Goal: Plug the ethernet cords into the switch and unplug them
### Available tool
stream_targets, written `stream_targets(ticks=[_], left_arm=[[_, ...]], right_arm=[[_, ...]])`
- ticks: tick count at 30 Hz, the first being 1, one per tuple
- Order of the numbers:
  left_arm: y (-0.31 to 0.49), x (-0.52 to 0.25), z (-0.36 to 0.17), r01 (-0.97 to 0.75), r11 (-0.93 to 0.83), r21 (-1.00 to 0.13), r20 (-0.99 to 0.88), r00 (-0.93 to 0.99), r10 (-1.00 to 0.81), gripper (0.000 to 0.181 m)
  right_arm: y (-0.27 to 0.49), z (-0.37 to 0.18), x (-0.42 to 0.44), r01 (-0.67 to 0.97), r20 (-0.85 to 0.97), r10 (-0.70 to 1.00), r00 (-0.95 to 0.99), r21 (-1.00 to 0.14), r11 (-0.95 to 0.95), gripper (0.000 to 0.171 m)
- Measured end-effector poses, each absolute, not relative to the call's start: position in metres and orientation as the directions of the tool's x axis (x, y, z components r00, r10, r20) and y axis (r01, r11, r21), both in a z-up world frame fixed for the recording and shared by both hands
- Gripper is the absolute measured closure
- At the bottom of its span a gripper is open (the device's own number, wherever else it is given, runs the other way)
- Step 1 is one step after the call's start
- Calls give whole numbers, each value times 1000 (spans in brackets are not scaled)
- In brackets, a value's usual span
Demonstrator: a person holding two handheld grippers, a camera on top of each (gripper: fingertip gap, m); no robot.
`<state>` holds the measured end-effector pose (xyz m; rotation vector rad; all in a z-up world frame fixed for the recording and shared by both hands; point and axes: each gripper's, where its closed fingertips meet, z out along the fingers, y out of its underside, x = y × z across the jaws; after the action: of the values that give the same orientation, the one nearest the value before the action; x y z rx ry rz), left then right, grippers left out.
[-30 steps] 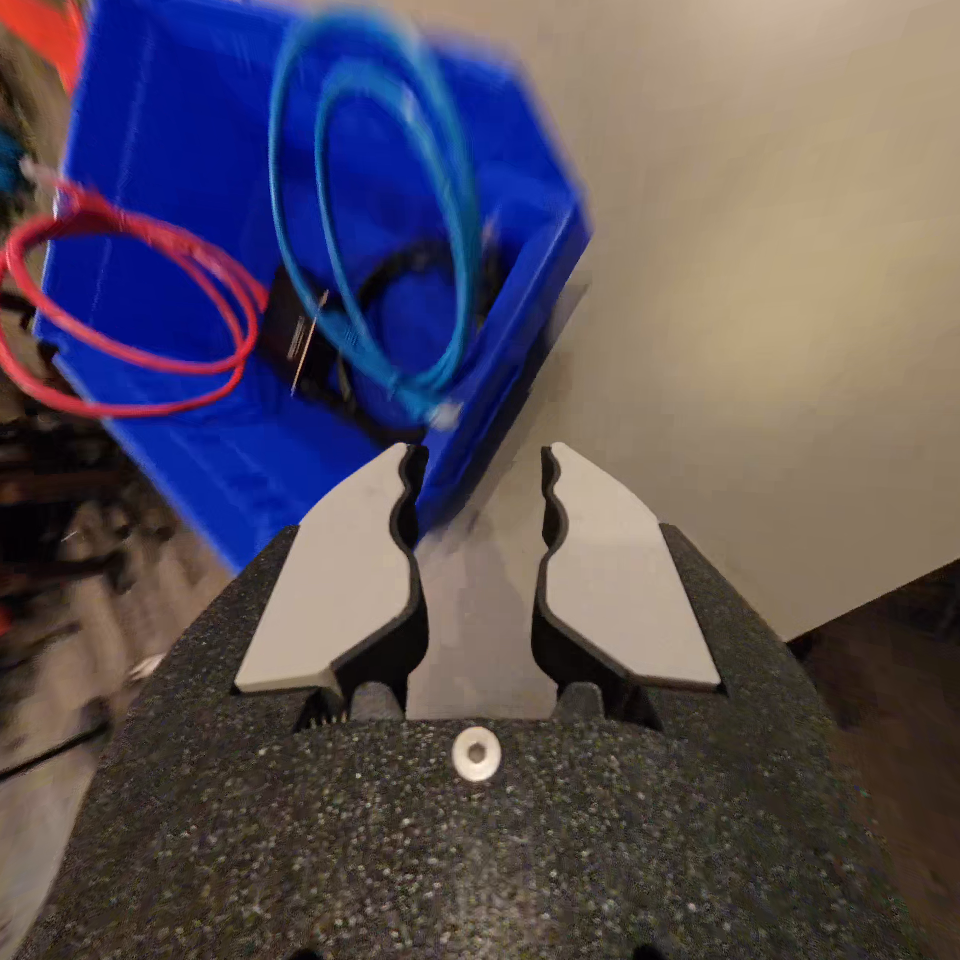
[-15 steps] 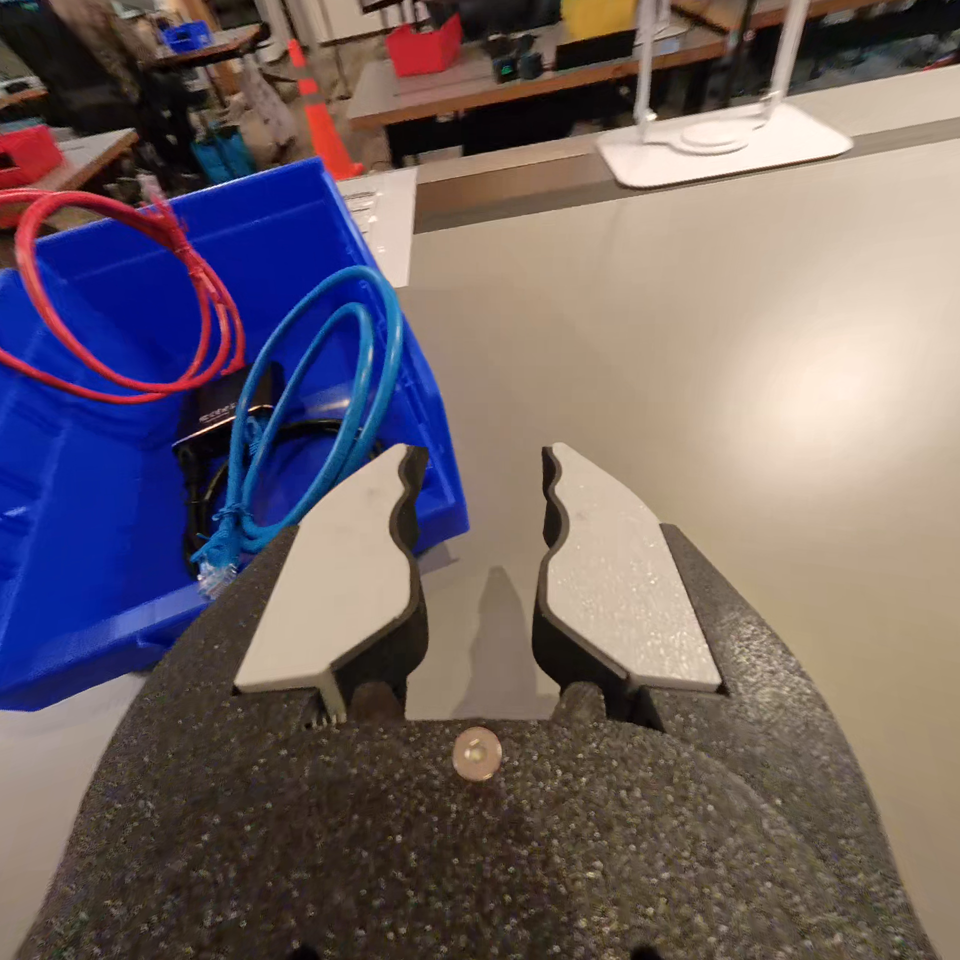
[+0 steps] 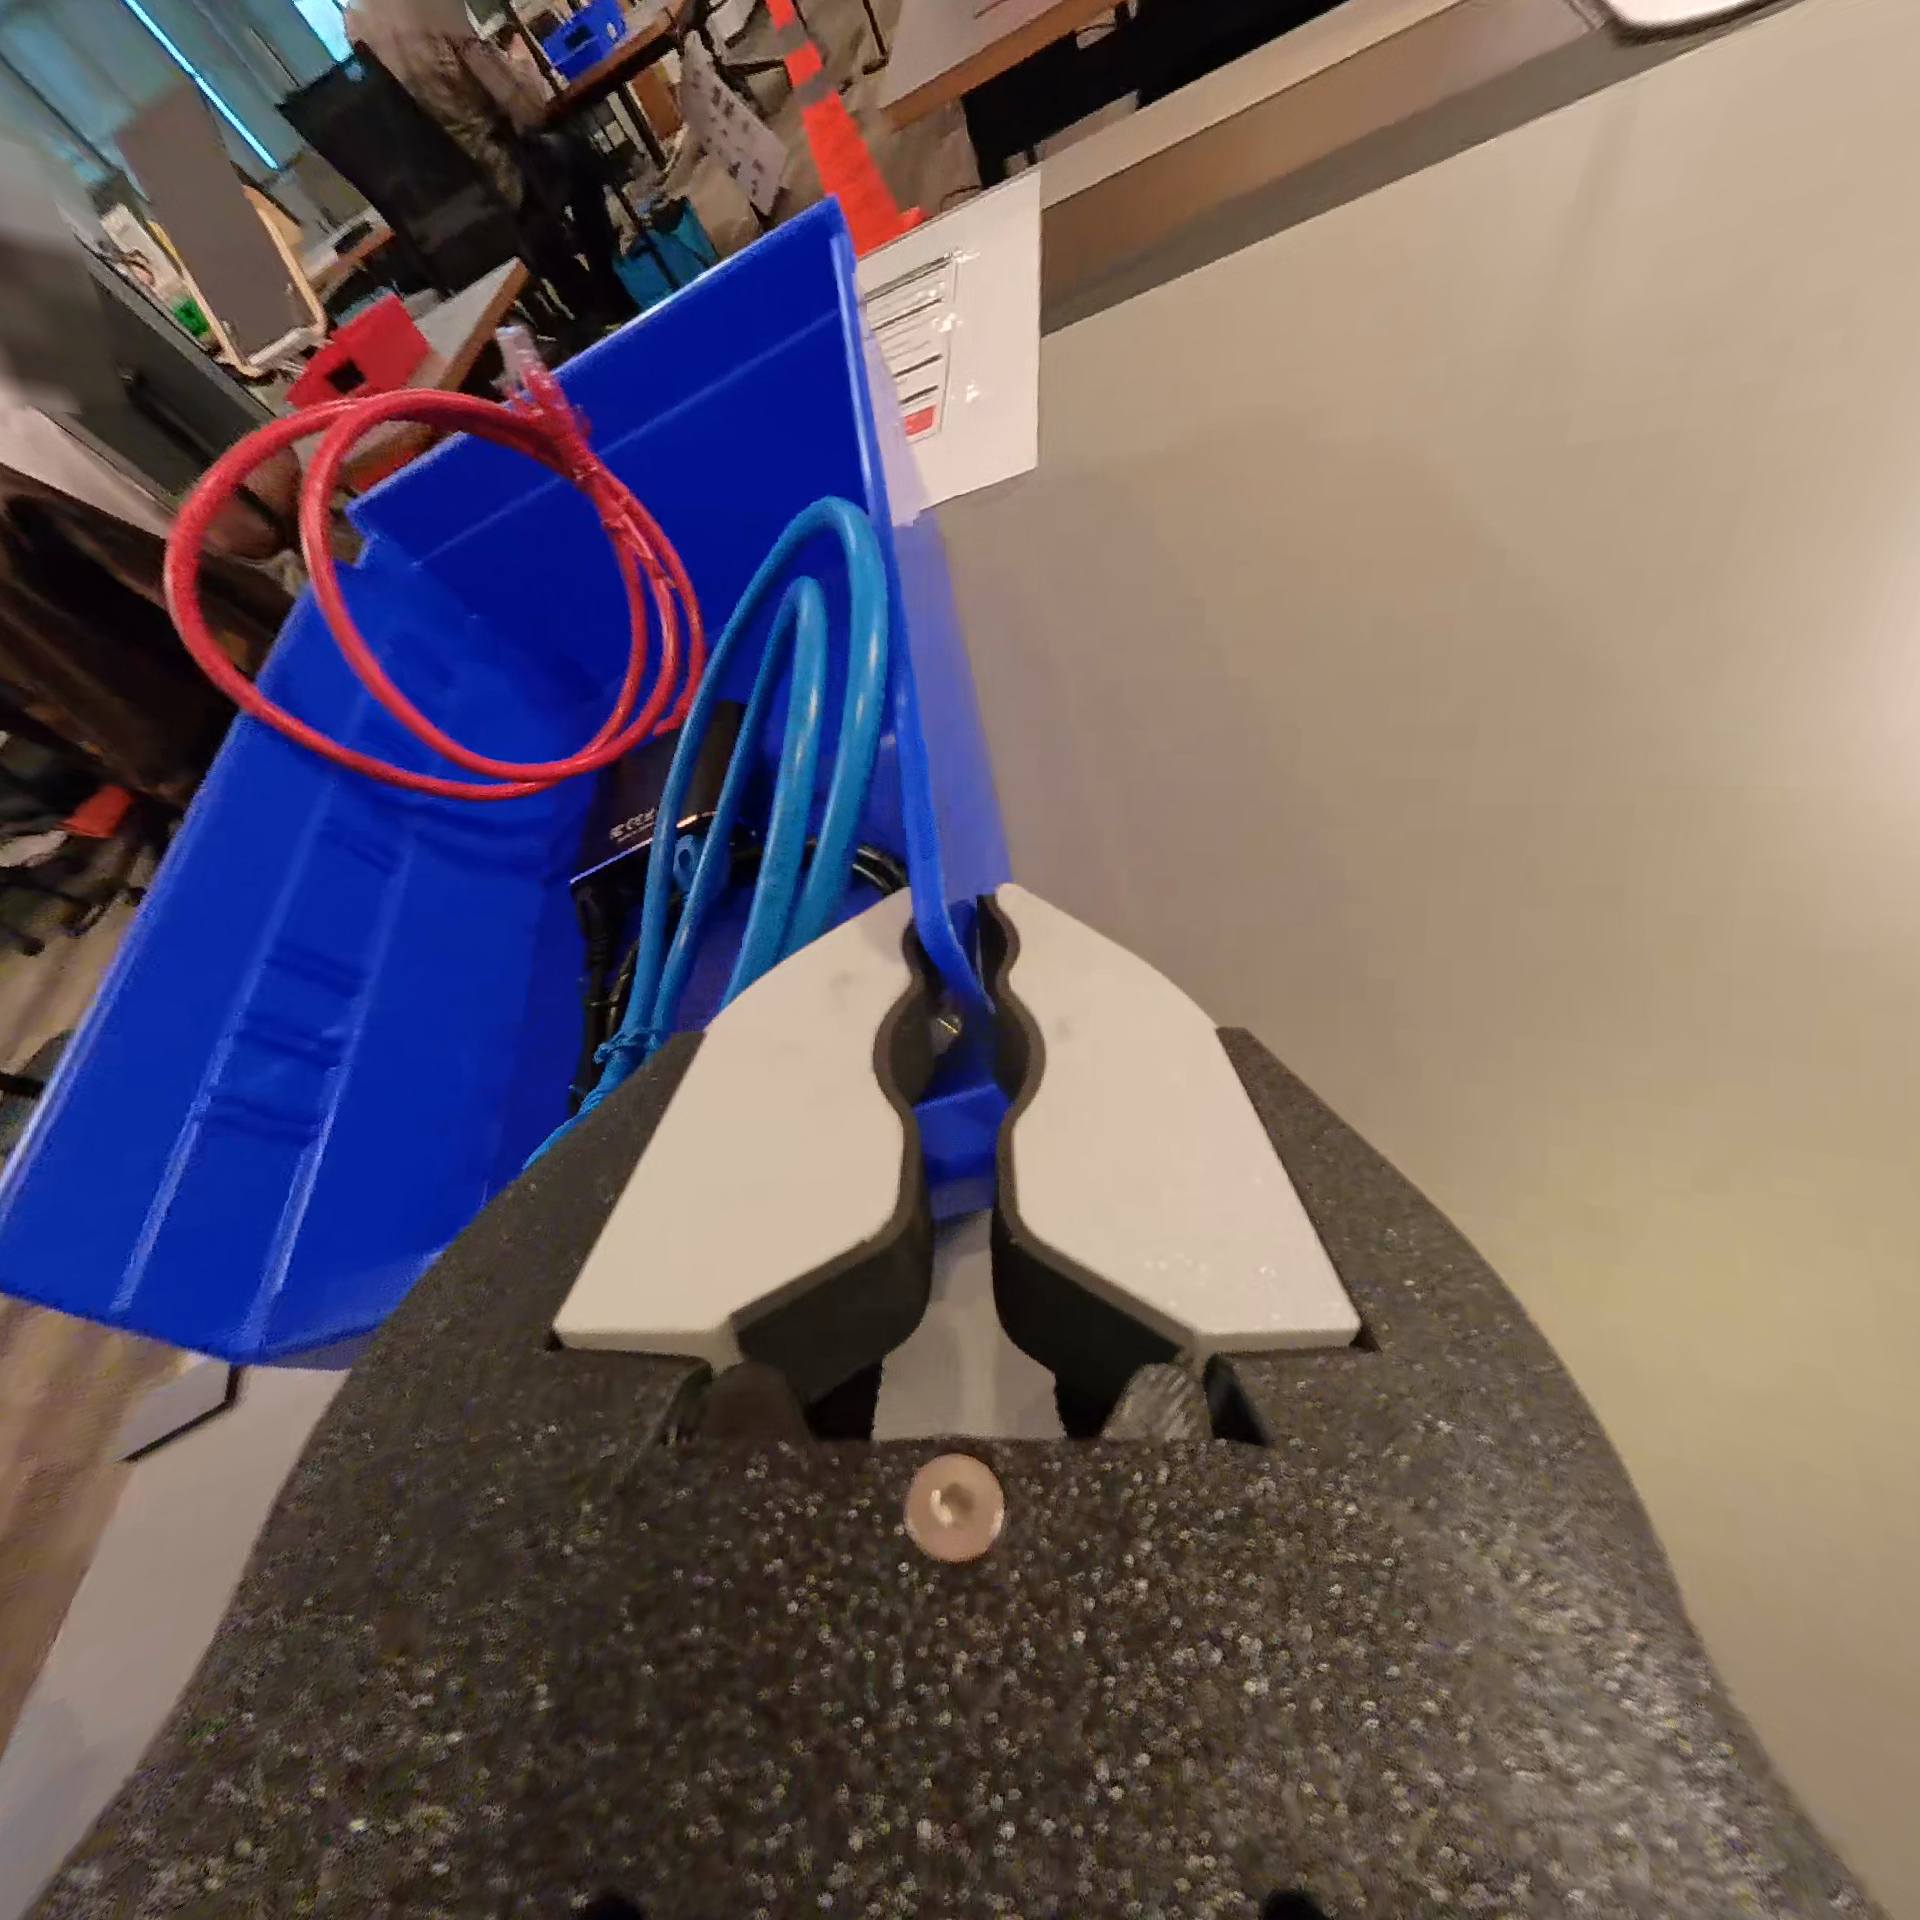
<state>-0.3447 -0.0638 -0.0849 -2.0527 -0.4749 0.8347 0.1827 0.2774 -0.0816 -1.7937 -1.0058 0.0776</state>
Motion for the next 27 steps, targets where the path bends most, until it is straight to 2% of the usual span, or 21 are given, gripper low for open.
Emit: stream_targets(ticks=[4, 8, 13, 20, 27], left_arm=[[-61, -352, -79, -30, -550, -835, -403, 714, 573, 167], [-65, -364, -79, -36, -583, -812, -448, 679, 582, 174], [-82, -369, -79, -1, -517, -856, -378, 682, 626, 176], [-102, -366, -79, -88, -535, -840, -422, 725, 544, 175], [-122, -376, -79, -97, -511, -854, -375, 795, 477, 176]], right_arm=[[282, -85, 185, 570, 344, 667, 661, -808, -149, 164], [296, -85, 179, 592, 379, 649, 660, -794, -139, 165], [321, -85, 184, 564, 347, 635, 691, -808, -172, 165], [353, -85, 204, 584, 382, 593, 709, -789, -190, 165], [369, -85, 216, 576, 347, 662, 665, -802, -158, 165]])
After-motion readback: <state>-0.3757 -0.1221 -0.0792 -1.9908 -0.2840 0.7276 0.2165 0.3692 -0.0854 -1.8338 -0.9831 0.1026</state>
